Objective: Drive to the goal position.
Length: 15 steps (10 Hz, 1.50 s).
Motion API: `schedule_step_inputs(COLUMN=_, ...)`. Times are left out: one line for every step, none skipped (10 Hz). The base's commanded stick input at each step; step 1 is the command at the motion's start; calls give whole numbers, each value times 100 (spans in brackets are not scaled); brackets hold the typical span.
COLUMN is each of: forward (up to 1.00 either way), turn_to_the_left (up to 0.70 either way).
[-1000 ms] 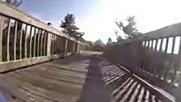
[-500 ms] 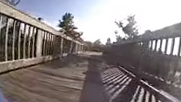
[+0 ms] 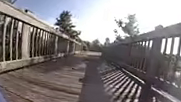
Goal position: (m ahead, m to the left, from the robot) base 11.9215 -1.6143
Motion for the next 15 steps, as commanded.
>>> schedule_step_inputs(forward=100, turn_to_the_left=0)
schedule_step_inputs(forward=100, turn_to_the_left=0)
schedule_step_inputs(forward=100, turn_to_the_left=0)
schedule_step_inputs(forward=100, turn_to_the_left=0)
schedule_step_inputs(forward=100, turn_to_the_left=0)
schedule_step_inputs(forward=100, turn_to_the_left=0)
schedule_step_inputs(forward=100, turn_to_the_left=0)
schedule_step_inputs(forward=100, turn_to_the_left=0)
schedule_step_inputs(forward=100, turn_to_the_left=0)
schedule_step_inputs(forward=100, turn_to_the_left=0)
schedule_step_inputs(forward=100, turn_to_the_left=0)
schedule_step_inputs(forward=100, turn_to_the_left=0)
schedule_step_inputs(forward=100, turn_to_the_left=0)
schedule_step_inputs(forward=100, turn_to_the_left=0)
schedule_step_inputs(forward=100, turn_to_the_left=0)
